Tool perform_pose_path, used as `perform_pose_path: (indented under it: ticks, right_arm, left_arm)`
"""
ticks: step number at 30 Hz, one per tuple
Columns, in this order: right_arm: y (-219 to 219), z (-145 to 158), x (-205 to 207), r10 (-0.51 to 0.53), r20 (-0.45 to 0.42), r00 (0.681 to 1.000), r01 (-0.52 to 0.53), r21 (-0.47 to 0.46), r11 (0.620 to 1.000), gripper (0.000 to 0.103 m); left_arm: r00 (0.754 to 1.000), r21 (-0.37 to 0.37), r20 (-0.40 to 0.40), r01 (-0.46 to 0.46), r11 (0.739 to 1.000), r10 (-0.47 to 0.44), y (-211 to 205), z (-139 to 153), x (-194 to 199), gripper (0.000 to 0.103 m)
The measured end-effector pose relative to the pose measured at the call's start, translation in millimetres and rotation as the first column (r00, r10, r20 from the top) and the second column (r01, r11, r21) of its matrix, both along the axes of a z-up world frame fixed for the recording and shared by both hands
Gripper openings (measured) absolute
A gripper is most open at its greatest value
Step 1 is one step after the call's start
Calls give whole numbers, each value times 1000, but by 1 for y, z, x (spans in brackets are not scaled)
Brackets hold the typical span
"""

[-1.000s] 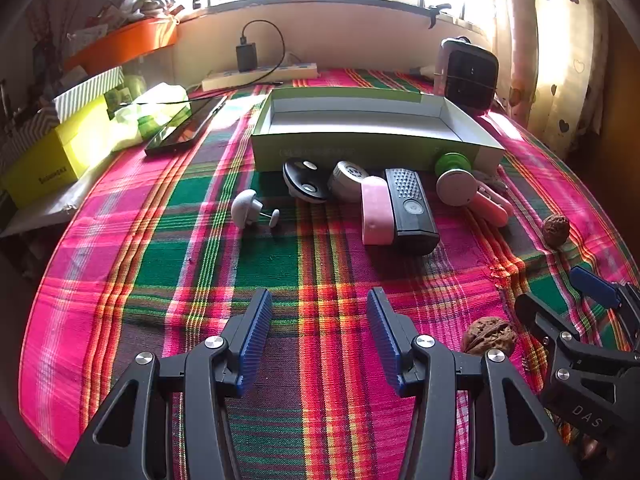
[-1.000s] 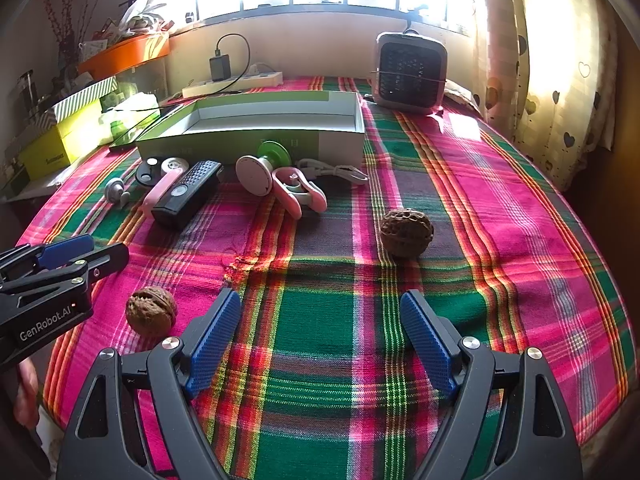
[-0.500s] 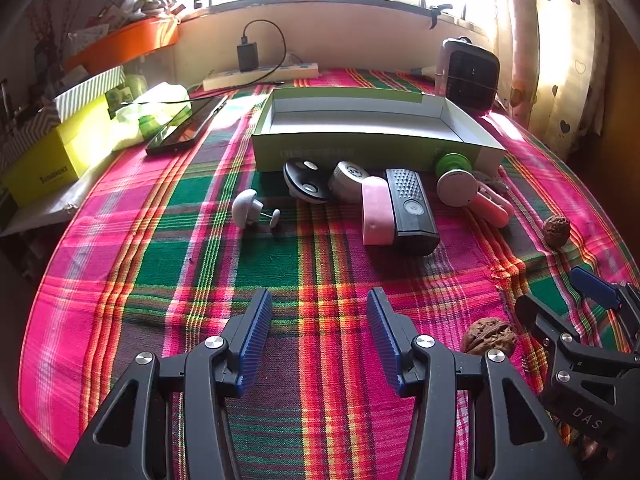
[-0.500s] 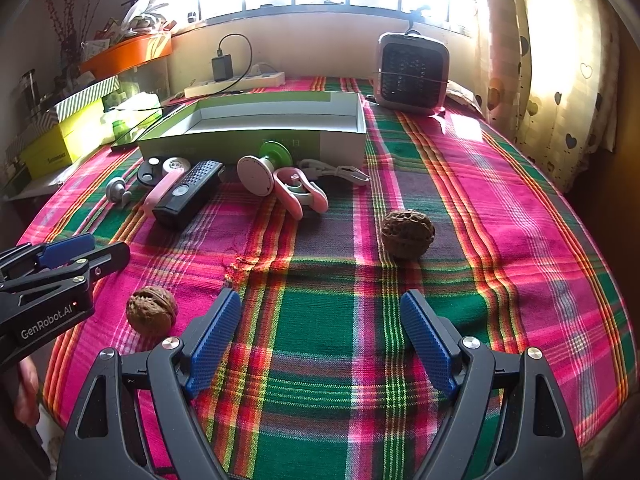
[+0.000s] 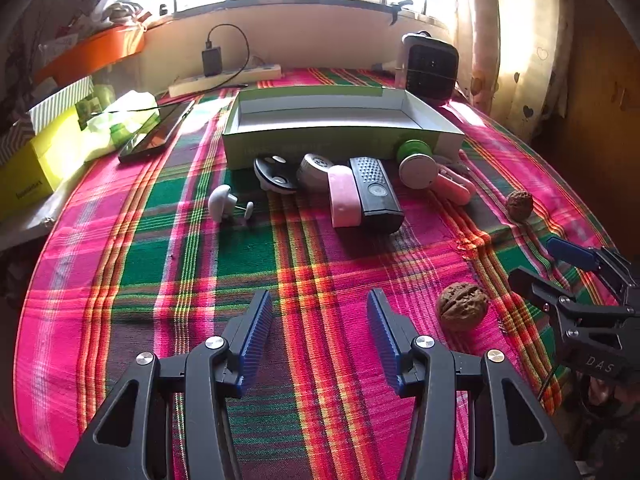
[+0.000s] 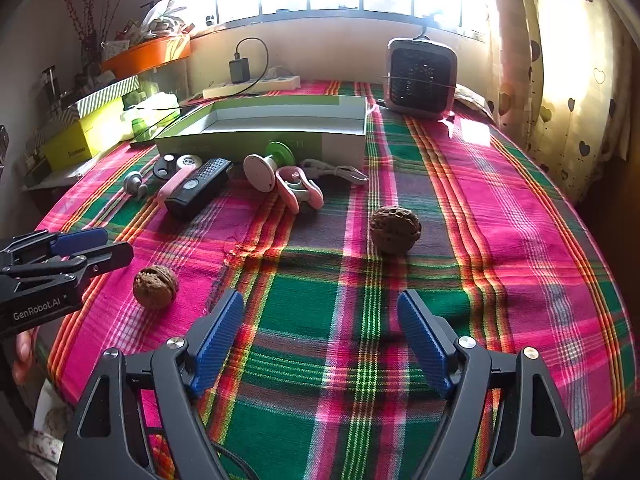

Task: Organize objects
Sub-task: 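Move the left tool to one walnut while the right tool reaches another walnut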

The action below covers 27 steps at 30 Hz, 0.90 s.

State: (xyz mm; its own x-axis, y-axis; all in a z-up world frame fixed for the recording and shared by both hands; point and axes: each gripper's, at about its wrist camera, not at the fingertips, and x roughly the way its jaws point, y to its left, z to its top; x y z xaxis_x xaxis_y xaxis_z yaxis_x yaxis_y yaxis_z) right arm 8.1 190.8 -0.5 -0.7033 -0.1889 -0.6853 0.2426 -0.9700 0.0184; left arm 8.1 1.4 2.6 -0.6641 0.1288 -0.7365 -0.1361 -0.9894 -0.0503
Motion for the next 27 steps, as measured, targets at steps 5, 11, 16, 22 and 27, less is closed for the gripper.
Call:
perform_pose_path:
  ticks: [5,11,16,22,27]
  right_arm:
    - [15,8,-1,-29,-27,999,28,-29,999,76]
    - [29,15,-18,-65,-45,997,65,-18,998,72]
    - [32,13,-34,-78,-12,997,78,-13,997,67]
    - [32,10,-49,-56,19,998,56,-23,998,62]
    - [30,6,-58,-51,51,997,51,-1,999,55]
  left_arm:
    - [996,53,-33,79,995,-78,6,7,9,47]
    - [983,92,-62,179,979,-174,16,19,17,47]
    - [967,96,-54,255,962,-250,32,19,20,47]
    - [964,86,-27,265,960,-264,38,14,14,47]
    - [961,76,3,276,958,-277,43,8,8,47]
